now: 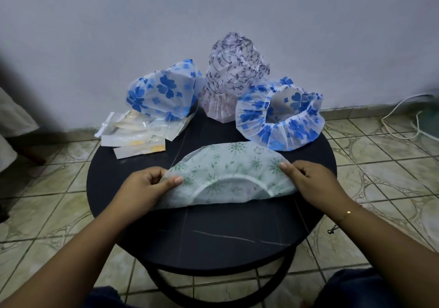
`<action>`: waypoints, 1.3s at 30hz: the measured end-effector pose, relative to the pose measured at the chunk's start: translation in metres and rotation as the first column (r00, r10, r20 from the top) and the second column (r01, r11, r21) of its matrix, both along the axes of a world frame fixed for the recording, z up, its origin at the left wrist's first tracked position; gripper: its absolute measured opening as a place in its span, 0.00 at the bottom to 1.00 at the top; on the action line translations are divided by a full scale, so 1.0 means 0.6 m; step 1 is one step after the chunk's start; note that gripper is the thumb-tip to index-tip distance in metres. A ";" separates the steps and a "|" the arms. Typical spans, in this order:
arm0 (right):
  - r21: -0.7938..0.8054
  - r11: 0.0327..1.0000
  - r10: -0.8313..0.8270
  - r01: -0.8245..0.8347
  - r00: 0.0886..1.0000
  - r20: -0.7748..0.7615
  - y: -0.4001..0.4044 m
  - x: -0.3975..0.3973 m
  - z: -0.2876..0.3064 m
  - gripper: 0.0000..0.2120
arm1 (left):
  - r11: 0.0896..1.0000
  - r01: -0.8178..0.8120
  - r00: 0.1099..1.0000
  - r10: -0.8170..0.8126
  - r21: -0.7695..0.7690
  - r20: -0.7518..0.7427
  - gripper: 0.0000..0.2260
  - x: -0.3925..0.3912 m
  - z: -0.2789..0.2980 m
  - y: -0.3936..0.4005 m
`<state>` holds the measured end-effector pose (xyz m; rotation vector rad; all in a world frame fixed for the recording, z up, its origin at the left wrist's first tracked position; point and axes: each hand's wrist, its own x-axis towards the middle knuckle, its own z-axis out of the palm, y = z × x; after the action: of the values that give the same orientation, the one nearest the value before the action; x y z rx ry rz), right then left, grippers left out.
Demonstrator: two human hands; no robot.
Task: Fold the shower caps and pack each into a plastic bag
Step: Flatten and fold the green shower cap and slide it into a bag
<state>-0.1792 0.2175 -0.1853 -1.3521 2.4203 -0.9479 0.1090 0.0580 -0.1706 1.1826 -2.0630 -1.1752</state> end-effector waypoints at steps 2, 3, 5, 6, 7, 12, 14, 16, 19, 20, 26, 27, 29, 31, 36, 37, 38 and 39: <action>0.036 0.999 -0.018 0.019 0.999 -0.030 -0.008 0.000 -0.005 0.22 | 0.997 -0.067 0.998 0.067 0.032 0.002 0.06 -0.004 -0.004 -0.004; 0.060 0.998 -0.026 0.029 0.998 -0.059 -0.012 0.000 -0.007 0.21 | 0.994 -0.096 0.995 0.096 0.042 0.008 0.06 -0.007 -0.005 -0.006; 0.107 0.993 -0.041 0.058 0.987 -0.157 -0.019 0.002 -0.011 0.19 | 0.991 -0.128 0.991 0.126 0.047 0.041 0.06 -0.010 -0.006 -0.009; 0.122 0.990 -0.044 0.072 0.975 -0.217 -0.022 0.003 -0.012 0.19 | 0.990 -0.132 0.990 0.129 0.052 0.059 0.06 -0.011 -0.006 -0.012; 0.129 0.988 -0.047 0.085 0.961 -0.272 -0.025 0.003 -0.013 0.19 | 0.989 -0.133 0.989 0.128 0.065 0.073 0.05 -0.012 -0.007 -0.014; 0.155 0.981 -0.049 0.119 0.918 -0.394 -0.032 0.007 -0.012 0.19 | 0.983 -0.152 0.986 0.144 0.104 0.086 0.09 -0.016 0.005 -0.015; 0.138 0.981 -0.073 0.135 0.920 -0.386 -0.030 0.009 -0.009 0.19 | 0.984 -0.176 0.976 0.174 0.002 0.129 0.11 -0.021 0.009 -0.006; 0.125 0.980 -0.104 0.155 0.934 -0.341 -0.029 0.015 -0.004 0.18 | 0.969 -0.176 0.960 0.208 -0.171 0.188 0.14 -0.028 0.009 0.008; 0.130 0.979 -0.108 0.154 0.945 -0.310 -0.032 0.022 0.002 0.17 | 0.758 -0.109 0.941 0.287 -0.643 0.178 0.20 -0.035 0.002 0.026; 0.136 0.979 -0.100 0.149 0.944 -0.314 -0.033 0.024 0.002 0.17 | 0.651 -0.051 0.962 0.236 -0.757 0.138 0.18 -0.040 0.002 0.031; 0.180 0.971 -0.096 0.157 0.946 -0.310 -0.043 0.029 0.001 0.18 | 0.623 0.454 0.883 -0.218 -0.637 0.415 0.20 -0.087 -0.044 0.023; 0.189 0.969 -0.099 0.161 0.948 -0.303 -0.044 0.030 0.002 0.18 | 0.664 0.465 0.866 -0.205 -0.585 0.457 0.25 -0.091 -0.048 0.018; 0.222 0.959 -0.110 0.174 0.956 -0.273 -0.046 0.031 0.004 0.17 | 0.705 0.489 0.827 -0.187 -0.514 0.531 0.31 -0.097 -0.053 0.009; 0.194 0.954 -0.169 0.230 0.944 -0.284 -0.046 0.036 0.007 0.14 | 0.710 0.513 0.792 -0.174 -0.483 0.586 0.33 -0.103 -0.052 0.005; -0.284 0.959 -0.188 0.002 0.756 -0.627 -0.063 0.075 0.002 0.09 | 0.716 0.528 0.752 -0.145 -0.456 0.643 0.35 -0.111 -0.048 0.008; -0.284 0.955 -0.122 -0.084 0.761 -0.637 -0.070 0.088 -0.001 0.10 | 0.716 0.530 0.747 -0.139 -0.455 0.650 0.35 -0.112 -0.047 0.009; -0.239 0.960 -0.040 -0.148 0.771 -0.636 -0.076 0.101 -0.004 0.14 | 0.717 0.529 0.744 -0.135 -0.454 0.654 0.36 -0.114 -0.047 0.008; -0.138 0.973 0.065 -0.185 0.794 -0.605 -0.082 0.112 -0.007 0.19 | 0.719 0.528 0.743 -0.134 -0.452 0.655 0.36 -0.115 -0.047 0.008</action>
<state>-0.1117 0.1684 -0.1893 -2.1322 2.6587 -0.8213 0.0402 0.0628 -0.1988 0.8834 -2.9251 -0.1411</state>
